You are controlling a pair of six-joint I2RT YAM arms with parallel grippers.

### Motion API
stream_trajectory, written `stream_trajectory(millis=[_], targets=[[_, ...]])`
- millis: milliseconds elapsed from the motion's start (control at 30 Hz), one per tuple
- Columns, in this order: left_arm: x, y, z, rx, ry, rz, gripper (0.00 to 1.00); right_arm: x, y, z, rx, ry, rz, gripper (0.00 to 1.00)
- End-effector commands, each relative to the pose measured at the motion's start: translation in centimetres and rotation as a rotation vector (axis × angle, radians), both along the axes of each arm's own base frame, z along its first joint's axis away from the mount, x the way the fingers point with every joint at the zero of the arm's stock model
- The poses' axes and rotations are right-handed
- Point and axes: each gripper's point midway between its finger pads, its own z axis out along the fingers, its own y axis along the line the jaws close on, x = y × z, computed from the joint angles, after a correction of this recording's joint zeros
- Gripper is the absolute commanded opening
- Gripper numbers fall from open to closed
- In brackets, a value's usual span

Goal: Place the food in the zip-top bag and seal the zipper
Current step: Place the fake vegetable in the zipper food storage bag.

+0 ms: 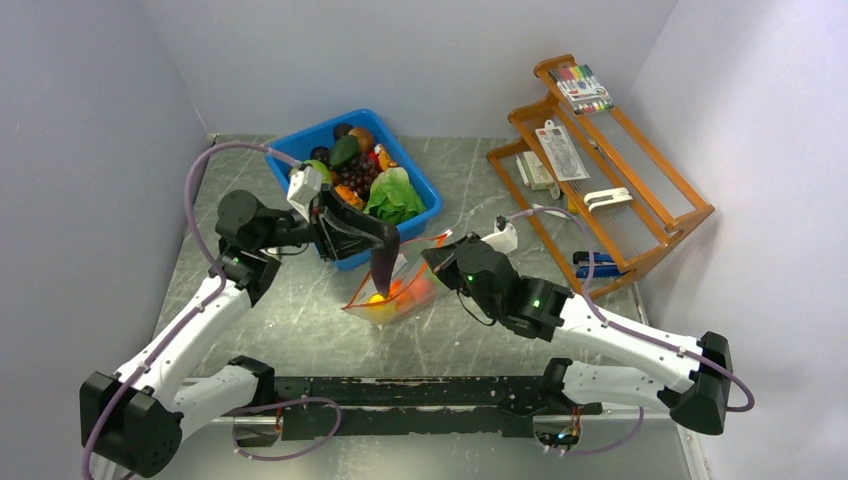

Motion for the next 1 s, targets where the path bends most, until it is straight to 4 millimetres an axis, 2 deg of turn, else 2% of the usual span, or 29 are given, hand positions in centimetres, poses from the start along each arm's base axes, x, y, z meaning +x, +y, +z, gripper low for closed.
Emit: stream_trajectory(millis=[0,267,733,867,967], targets=[[0.0,-0.8,-1.4,0.047,-0.073,-0.020,0.13,0.2,0.0,1.1,0.033,-0.027,-0.006,0.00],[0.5,-2.1,-4.1,0.149,-0.039,-0.014,0.13,0.2,0.0,1.4,0.044,-0.035,-0.008,0.00],[1.4,-2.7,-6.4,0.267,-0.014,0.034,0.14,0.1,-0.4,1.5,0.048,-0.039,-0.014,0.00],[1.6,-2.8,-6.8,0.291,-0.006,0.043,0.18,0.0,-0.4,1.5,0.049,-0.038,-0.010,0.00],[1.6,-2.9,-7.0,0.302,0.004,0.042,0.26,0.0,-0.3,1.6,0.049,-0.038,-0.009,0.00]])
